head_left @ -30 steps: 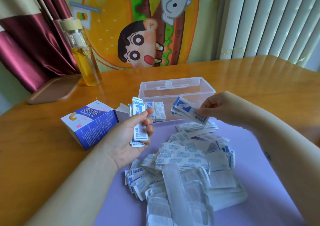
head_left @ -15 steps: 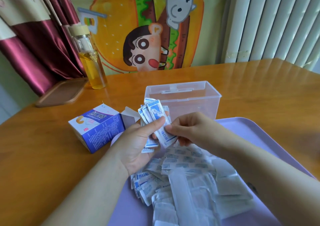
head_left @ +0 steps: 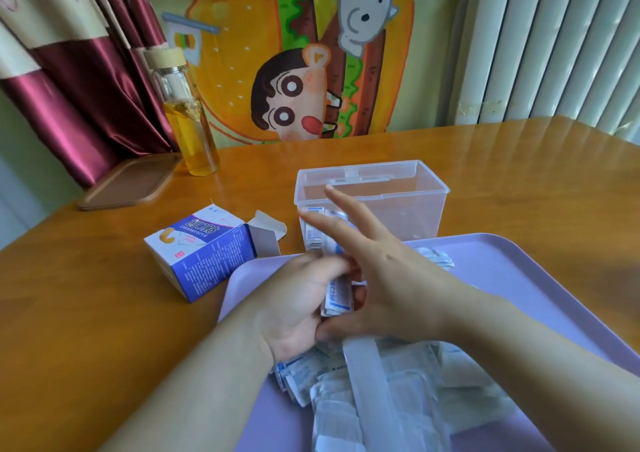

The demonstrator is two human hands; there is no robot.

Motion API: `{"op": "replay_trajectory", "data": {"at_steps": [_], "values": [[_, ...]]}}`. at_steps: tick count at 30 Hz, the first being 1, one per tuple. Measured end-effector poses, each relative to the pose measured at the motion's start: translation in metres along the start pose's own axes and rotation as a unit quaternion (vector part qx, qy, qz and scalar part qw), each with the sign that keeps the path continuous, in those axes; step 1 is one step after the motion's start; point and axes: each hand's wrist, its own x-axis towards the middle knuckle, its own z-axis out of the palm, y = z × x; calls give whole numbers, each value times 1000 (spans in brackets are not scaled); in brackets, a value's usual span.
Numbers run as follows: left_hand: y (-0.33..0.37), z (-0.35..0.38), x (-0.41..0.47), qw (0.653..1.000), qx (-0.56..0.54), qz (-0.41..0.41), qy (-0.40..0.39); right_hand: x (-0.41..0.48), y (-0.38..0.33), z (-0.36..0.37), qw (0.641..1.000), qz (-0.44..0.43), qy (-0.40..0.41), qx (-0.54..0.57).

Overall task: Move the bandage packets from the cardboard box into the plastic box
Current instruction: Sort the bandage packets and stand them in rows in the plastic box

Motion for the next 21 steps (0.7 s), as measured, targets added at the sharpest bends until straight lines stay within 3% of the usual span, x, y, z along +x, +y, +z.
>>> {"op": "replay_trajectory", "data": {"at_steps": [8,16,21], "values": [[2,1,-5,998,53,19,-7,0,-1,-3,999,-6,33,-2],[8,-6,-9,994,105,-5,15,0,-9,-12,997,-3,17,77],[12,-5,-9,989,146,36,-2,3,-8,-22,968,80,44,235]]}}
